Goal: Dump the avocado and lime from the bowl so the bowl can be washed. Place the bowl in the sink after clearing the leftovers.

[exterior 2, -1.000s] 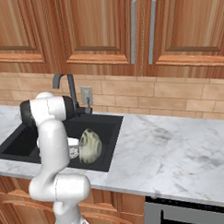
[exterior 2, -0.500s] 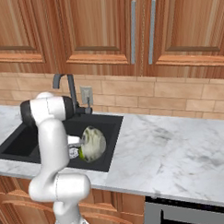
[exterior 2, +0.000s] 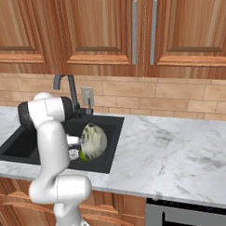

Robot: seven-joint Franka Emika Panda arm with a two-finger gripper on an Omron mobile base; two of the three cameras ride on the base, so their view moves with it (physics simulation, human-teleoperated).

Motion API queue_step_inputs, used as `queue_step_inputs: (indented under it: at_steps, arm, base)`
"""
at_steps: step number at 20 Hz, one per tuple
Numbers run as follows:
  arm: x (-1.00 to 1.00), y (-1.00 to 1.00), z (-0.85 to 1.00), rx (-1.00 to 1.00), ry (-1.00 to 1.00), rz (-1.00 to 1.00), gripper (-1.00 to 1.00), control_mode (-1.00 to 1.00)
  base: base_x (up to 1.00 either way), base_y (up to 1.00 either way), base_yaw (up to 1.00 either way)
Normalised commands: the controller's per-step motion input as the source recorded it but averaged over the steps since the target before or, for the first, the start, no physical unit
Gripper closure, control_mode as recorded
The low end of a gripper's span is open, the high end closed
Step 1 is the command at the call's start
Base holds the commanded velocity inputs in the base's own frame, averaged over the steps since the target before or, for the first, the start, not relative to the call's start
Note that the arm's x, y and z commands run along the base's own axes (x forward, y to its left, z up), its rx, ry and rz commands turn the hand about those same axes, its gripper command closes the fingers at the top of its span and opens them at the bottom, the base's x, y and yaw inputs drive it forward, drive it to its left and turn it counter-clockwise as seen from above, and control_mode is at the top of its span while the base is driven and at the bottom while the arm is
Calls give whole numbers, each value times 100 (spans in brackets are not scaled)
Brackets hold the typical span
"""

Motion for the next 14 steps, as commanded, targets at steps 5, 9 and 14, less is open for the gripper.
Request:
queue_step_inputs:
  at_steps: [5, 9, 14]
  arm:
    - [-16, 0, 54, 15, -2, 0, 100, -100]
    - [-4, 6, 47, 17, -1, 1, 100, -100]
    - [0, 39, 15, 25, 0, 11, 100, -100]
  base:
    - [0, 0, 0]
    - [0, 0, 0]
    - [0, 0, 0]
